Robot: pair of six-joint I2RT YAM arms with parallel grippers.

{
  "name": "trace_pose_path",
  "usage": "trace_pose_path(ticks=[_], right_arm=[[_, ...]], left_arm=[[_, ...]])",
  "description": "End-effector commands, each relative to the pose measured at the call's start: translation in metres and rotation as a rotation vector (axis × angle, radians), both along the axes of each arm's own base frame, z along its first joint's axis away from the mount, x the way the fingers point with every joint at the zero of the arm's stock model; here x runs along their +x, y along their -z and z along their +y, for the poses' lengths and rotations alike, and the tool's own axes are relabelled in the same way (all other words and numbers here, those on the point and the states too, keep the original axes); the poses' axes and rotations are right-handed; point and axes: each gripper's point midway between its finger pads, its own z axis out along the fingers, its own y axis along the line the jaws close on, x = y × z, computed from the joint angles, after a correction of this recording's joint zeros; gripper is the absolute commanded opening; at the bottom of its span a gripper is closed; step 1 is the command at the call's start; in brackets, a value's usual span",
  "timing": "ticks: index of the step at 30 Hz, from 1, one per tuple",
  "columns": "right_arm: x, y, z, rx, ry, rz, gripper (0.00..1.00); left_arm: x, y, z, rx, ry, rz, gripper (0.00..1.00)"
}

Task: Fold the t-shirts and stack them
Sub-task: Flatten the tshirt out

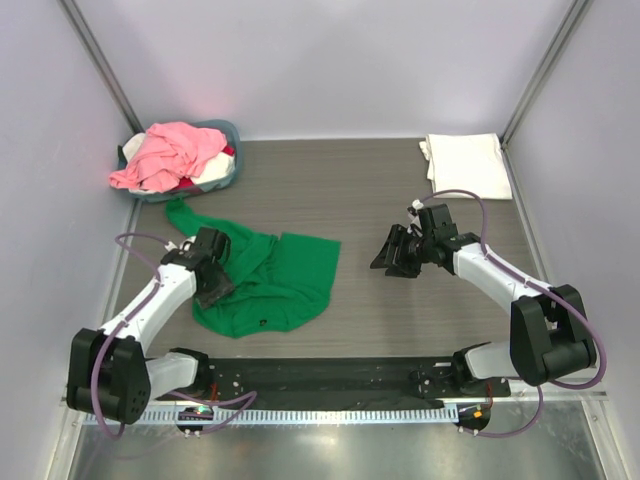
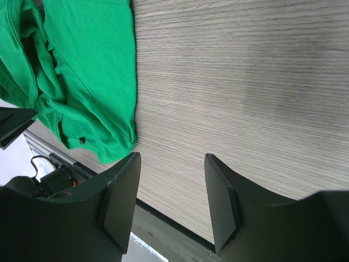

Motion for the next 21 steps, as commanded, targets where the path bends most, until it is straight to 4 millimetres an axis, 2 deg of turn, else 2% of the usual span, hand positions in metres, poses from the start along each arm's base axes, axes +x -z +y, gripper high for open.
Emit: trace_pose_path(ticks=[1,5,8,16,18,21], right_arm=[[0.005,-0.004,0.0035,0.009,-0.015,-0.029,0.56],[0.004,-0.0019,0.0032,0.005,-0.016,-0.026,0.56],[0.004,-0.0004,0.0025,0.003,-0.012,-0.022,0.55],[0.0034,0.0023,0.0025,-0.001,-0.014,-0.017,0.55],[0.0035,0.003,0.0016,-0.004,-0.011,-0.016,0.55],[0.0033,0.0038,0.002,-0.001,-0.011,-0.013,0.55]], left_arm=[[0.0136,0.0019,-0.0048,-0.02,-0.019,-0.053,0.46],[0.0168,0.0018,-0.0058,-0.023,-0.017,-0.058,0.42],[0.0183,0.0022,-0.0064,-0.023,-0.014,-0.059,0.35],[0.0165,0.0064,-0.0044,-0.01,-0.009,-0.047,0.11],[0.0168,0.0062,-0.0049,-0.013,-0.006,-0.051,0.01],[0.0179,0.0047,-0.0064,-0.021,0.001,-0.057,0.0]])
